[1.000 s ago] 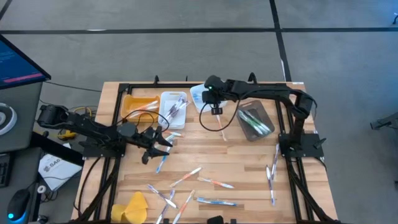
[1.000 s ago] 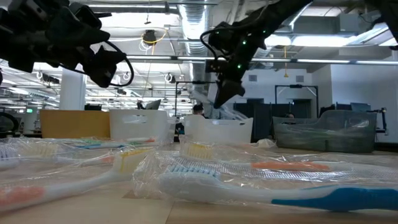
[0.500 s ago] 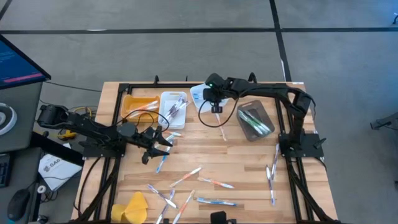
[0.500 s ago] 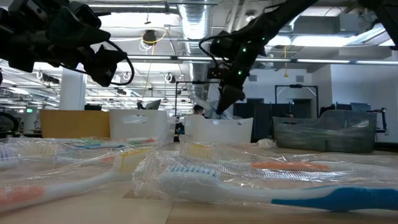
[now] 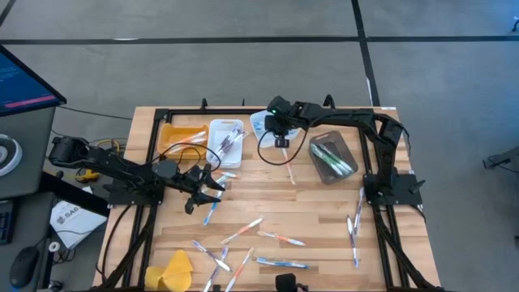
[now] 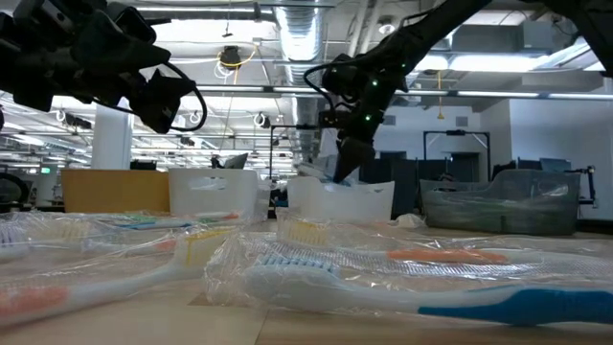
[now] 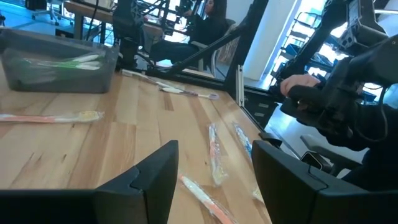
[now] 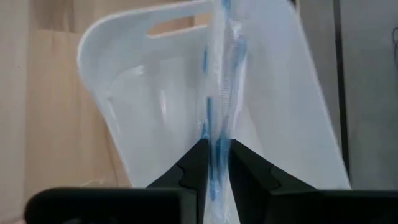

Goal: Pick & Place Toothbrushes
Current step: Put the blue toothbrush into the right white bin, then put the orange toothbrush into the yellow bin

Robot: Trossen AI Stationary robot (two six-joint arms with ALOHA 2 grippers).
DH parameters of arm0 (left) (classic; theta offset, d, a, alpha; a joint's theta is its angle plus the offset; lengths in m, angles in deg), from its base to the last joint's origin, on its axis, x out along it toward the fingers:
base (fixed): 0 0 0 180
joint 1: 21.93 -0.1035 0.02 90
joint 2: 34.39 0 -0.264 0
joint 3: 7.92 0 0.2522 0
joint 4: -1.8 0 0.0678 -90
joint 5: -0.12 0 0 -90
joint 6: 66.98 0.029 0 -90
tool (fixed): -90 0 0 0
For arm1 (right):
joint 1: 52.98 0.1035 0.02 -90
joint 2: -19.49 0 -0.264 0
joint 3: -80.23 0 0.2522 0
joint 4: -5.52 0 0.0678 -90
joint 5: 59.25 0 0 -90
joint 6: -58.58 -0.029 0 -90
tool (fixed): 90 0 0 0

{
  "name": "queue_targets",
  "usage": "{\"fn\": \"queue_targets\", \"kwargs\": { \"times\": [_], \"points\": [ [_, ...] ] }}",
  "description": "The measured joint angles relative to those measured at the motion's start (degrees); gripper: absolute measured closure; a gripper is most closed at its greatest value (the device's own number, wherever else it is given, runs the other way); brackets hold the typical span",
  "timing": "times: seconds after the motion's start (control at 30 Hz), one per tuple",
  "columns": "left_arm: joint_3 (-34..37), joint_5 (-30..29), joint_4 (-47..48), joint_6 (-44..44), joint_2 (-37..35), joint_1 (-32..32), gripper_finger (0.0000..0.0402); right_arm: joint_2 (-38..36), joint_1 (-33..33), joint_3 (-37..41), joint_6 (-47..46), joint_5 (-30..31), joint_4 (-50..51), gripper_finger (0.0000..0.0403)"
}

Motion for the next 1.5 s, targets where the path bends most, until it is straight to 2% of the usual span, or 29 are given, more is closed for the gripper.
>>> {"fn": "queue_targets", "kwargs": {
  "times": [0.3, 0.47, 0.67, 0.83, 1.03, 1.2, 1.33, 1.5],
  "points": [
    [0.00, -0.01, 0.00, 0.00, 0.00, 0.00, 0.0205, 0.00, -0.10, 0.00, -1.64, -0.01, 1.43, 0.0316],
    [0.00, 0.00, 0.01, 0.00, 0.00, 0.00, 0.0205, 0.00, -0.07, 0.00, -2.42, 0.03, 1.46, 0.0257],
    [-0.02, 0.00, 0.06, 0.02, 0.00, 0.00, 0.0205, -0.09, 0.38, -3.43, -5.77, 4.83, 5.41, 0.0181],
    [-0.02, 0.00, 0.14, 0.04, 0.00, 0.00, 0.0205, -0.08, 3.26, -8.39, -8.06, 4.91, 14.81, 0.0155],
    [-0.02, -0.01, 0.14, 0.00, 0.00, 0.00, 0.0205, -0.09, 9.47, -12.50, -15.08, 4.29, 29.95, 0.0153],
    [-0.02, 0.00, 0.17, 0.02, 0.00, 0.00, 0.0205, -0.09, 17.28, -13.07, -21.37, 3.58, 39.94, 0.0153],
    [-0.02, 0.00, 0.17, 1.30, 0.01, 0.00, 0.0205, -0.09, 25.02, -13.07, -25.75, 0.56, 43.70, 0.0153],
    [-0.04, 0.00, 0.19, 1.77, 0.00, 0.00, 0.0205, -0.09, 36.14, -13.07, -31.96, -1.10, 43.38, 0.0153]
  ]
}}
